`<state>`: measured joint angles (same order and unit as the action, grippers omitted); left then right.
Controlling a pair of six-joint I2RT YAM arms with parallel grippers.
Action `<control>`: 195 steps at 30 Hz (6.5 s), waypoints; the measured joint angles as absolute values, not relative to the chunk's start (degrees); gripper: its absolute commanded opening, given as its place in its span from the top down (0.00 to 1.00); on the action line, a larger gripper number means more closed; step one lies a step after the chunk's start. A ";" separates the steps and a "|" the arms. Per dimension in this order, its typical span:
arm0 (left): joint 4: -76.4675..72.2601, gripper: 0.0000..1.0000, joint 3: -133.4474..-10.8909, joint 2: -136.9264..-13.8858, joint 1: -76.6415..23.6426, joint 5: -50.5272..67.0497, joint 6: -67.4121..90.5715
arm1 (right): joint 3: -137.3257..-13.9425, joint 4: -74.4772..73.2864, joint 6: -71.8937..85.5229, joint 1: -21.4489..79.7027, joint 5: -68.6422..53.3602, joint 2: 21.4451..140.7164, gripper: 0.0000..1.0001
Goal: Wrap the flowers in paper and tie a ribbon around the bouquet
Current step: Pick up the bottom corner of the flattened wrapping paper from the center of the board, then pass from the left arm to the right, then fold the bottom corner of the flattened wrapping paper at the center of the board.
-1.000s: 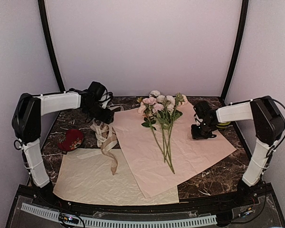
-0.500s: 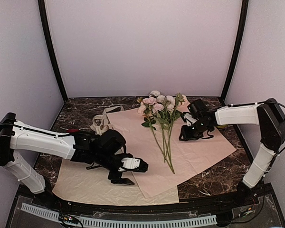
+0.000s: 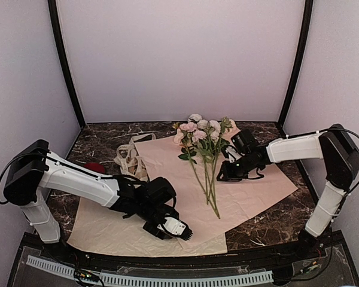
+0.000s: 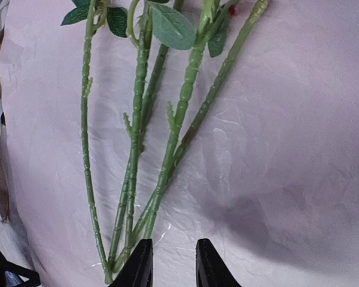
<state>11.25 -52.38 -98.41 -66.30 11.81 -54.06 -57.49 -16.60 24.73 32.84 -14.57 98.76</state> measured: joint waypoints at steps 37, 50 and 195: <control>10.26 1.00 -58.24 -97.91 -68.25 13.04 -50.50 | -52.07 -6.94 35.00 41.10 -16.45 100.88 0.76; 20.18 1.00 -64.49 -97.89 -68.25 20.16 -48.84 | -48.29 -7.38 37.95 42.72 -16.67 92.01 0.55; 20.53 1.00 -61.32 -103.68 -54.87 28.91 -40.36 | -33.06 -21.12 30.72 47.57 -25.78 74.52 1.00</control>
<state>20.53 -61.32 -103.68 -54.87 28.91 -40.36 -33.06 -21.12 30.72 47.57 -25.78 74.52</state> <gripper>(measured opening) 0.005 0.004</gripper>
